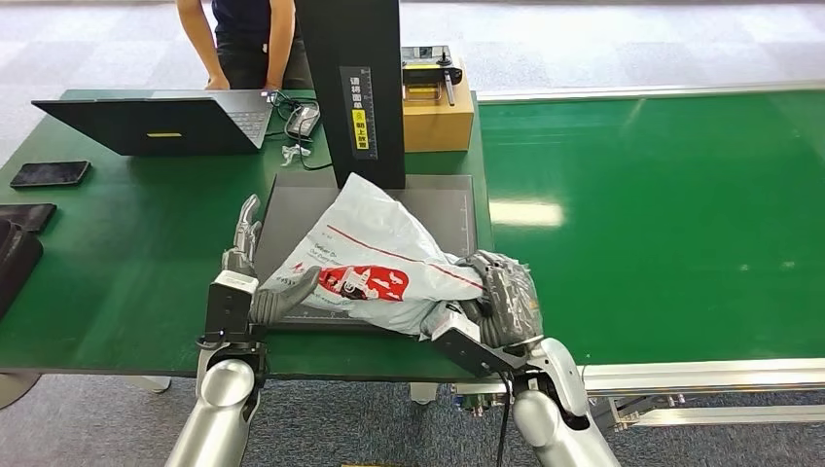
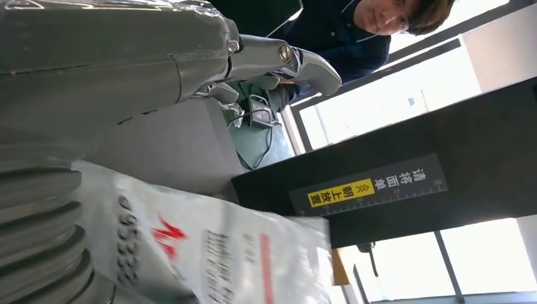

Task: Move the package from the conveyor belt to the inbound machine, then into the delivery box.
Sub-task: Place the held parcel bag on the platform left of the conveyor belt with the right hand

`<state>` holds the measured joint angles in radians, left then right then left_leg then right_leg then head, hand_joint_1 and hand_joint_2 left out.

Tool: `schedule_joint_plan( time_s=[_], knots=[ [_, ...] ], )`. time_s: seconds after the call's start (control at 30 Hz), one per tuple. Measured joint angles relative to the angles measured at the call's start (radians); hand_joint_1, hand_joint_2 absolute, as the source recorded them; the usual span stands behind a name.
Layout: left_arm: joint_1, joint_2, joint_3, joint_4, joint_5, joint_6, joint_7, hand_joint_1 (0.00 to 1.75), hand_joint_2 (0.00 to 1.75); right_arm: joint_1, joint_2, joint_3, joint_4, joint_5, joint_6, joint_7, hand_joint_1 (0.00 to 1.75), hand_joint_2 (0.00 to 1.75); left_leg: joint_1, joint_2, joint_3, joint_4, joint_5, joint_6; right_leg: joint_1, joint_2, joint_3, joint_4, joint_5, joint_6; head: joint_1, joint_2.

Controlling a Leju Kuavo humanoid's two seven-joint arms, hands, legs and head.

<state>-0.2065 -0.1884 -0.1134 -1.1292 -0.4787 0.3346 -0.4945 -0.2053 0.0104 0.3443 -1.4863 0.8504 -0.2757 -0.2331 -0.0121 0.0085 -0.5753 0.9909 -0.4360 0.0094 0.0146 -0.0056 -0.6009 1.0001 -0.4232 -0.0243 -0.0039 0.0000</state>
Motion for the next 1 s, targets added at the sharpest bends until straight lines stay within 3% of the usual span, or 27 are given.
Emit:
schedule_joint_plan(
  time_s=[0.53,0.73,1.0],
  knots=[
    [0.018,0.001,-0.008,-0.018,0.018,0.035,0.016,0.0,1.75,-0.39,-0.01,0.099,0.598,-0.026,-0.071,0.045,1.75,1.75,0.0,0.0,-0.001,0.001,0.001,0.001,0.0,-0.001,-0.001,0.0,0.0,0.0,0.0,0.0],
    [0.019,0.001,-0.01,-0.017,0.028,0.039,0.012,0.0,1.75,-0.496,0.013,0.123,0.79,-0.056,-0.046,-0.037,1.75,1.75,0.0,0.0,0.0,0.001,0.001,0.0,0.0,0.0,-0.001,0.0,0.001,0.0,0.0,0.0],
    [-0.012,0.001,-0.03,0.034,0.048,0.039,-0.031,0.0,1.75,-0.536,0.054,0.161,0.952,-0.057,-0.084,-0.143,1.75,1.75,0.0,0.0,0.0,0.001,0.001,0.0,0.0,0.0,-0.001,0.0,0.001,0.0,0.0,0.0]
  ],
)
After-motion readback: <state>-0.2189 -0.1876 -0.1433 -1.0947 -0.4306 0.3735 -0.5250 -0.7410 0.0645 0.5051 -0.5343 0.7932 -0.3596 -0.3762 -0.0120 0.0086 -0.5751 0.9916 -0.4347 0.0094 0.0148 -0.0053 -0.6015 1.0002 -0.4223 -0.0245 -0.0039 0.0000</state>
